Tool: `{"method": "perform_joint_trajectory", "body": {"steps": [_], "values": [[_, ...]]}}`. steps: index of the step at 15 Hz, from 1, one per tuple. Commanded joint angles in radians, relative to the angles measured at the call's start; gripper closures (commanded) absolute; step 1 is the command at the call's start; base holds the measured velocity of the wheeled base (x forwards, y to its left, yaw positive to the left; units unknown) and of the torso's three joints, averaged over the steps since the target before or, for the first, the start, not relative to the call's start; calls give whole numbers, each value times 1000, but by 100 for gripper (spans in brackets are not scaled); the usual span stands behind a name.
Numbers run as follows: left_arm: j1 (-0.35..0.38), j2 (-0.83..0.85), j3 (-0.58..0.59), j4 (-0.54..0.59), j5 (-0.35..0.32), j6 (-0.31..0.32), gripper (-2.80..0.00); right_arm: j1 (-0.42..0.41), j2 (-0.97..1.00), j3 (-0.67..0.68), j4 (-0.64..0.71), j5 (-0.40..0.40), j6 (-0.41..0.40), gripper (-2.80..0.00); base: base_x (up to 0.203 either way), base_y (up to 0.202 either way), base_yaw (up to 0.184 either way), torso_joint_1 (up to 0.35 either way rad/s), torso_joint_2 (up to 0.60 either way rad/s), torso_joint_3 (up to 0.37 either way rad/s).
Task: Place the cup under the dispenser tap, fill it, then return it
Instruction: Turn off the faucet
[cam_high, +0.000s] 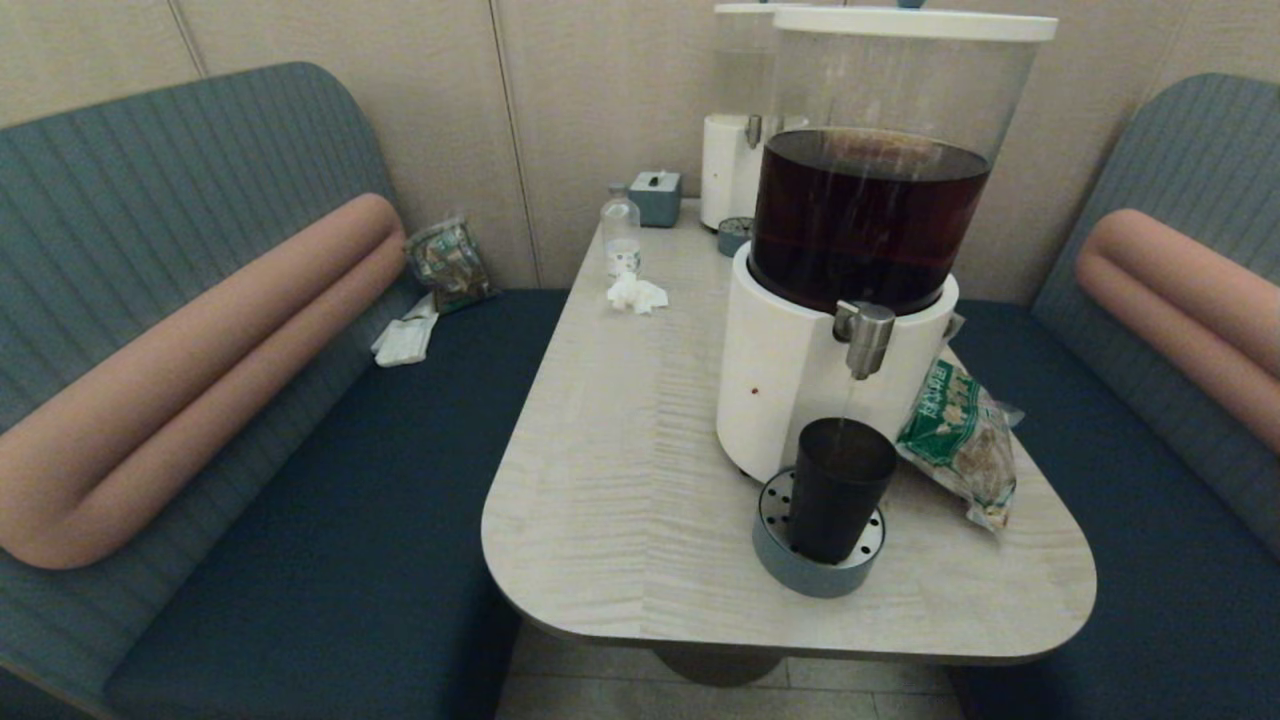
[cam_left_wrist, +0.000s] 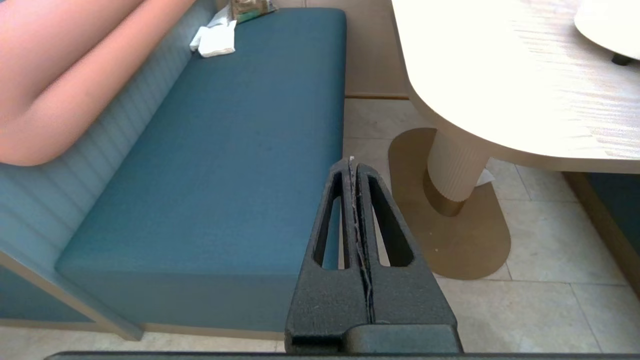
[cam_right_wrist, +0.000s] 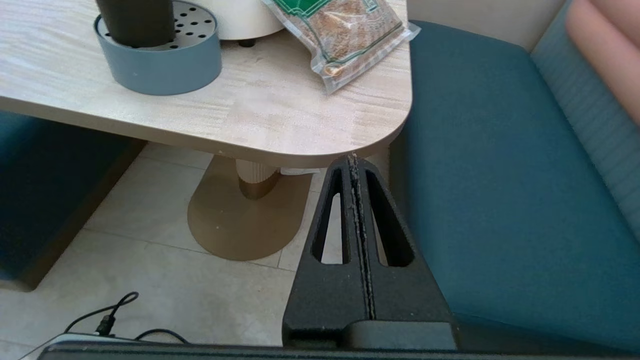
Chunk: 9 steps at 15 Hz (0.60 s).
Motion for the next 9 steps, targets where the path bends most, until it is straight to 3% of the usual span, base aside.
{"method": "perform_joint_trajectory", "body": {"steps": [1, 7, 9], "values": [[0, 0, 0, 0, 0, 0, 0, 0, 0, 2, 2, -1, 3, 0, 0, 0, 0, 0, 0, 0], [0, 1, -3, 10, -8, 23, 0, 0, -3, 2, 5, -4, 10, 0, 0, 0, 0, 0, 0, 0], [0, 1, -6, -3, -20, -3, 0, 0, -3, 2, 5, -4, 10, 0, 0, 0, 0, 0, 0, 0]]}}
